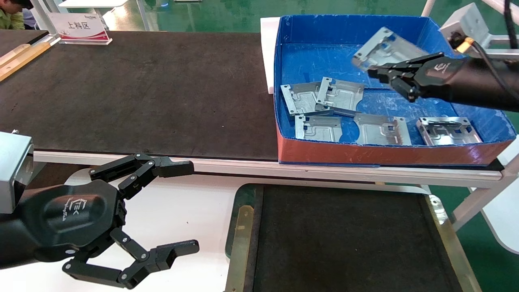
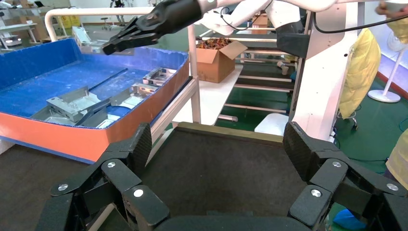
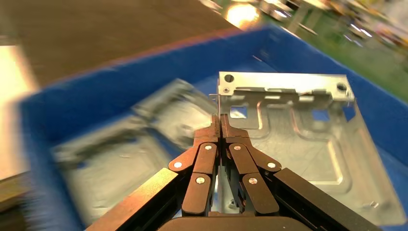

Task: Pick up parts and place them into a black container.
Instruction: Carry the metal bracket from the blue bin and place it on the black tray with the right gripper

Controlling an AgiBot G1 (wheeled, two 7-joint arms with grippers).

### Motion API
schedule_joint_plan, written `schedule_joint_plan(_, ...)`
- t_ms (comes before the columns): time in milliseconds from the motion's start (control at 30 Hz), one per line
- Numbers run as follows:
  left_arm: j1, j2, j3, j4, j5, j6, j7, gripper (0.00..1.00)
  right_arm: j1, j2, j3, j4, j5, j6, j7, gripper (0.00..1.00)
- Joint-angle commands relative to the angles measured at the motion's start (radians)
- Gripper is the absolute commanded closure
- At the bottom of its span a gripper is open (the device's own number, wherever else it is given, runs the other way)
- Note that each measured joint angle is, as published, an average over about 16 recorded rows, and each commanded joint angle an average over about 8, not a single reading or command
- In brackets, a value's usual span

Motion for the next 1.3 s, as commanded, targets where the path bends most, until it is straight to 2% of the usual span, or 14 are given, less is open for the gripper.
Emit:
schedule_joint_plan(33, 0.0, 0.0, 0.0, 0.0, 0.0, 0.0, 0.0, 0.0, -0.012, 0.025, 0.008, 0.045, 0.023, -0.07, -0.011, 1.0)
schedule_joint_plan(200, 0.0, 0.0, 0.0, 0.0, 0.0, 0.0, 0.0, 0.0, -0.071, 0.078, 0.023, 0.224, 0.079, -0.165, 0.06, 1.0)
schedule_joint_plan(333, 0.0, 0.0, 0.0, 0.0, 0.0, 0.0, 0.0, 0.0, -0.143, 0.119, 0.032, 0.397, 0.123, -0.192, 0.146, 1.0)
schedule_joint_plan(567, 0.0, 0.0, 0.0, 0.0, 0.0, 0.0, 0.0, 0.0, -0.301, 0.185, 0.05, 0.717, 0.196, -0.16, 0.286, 1.0)
schedule_joint_plan(733, 0.0, 0.0, 0.0, 0.0, 0.0, 0.0, 0.0, 0.0, -0.407, 0.221, 0.053, 0.889, 0.225, -0.123, 0.338, 1.0)
schedule_joint_plan(900, 0.0, 0.0, 0.0, 0.0, 0.0, 0.0, 0.0, 0.0, -0.496, 0.231, 0.041, 0.945, 0.223, -0.115, 0.305, 1.0)
schedule_joint_plan(1300, 0.0, 0.0, 0.0, 0.0, 0.0, 0.0, 0.0, 0.0, -0.643, 0.228, 0.022, 0.954, 0.18, -0.119, 0.065, 1.0)
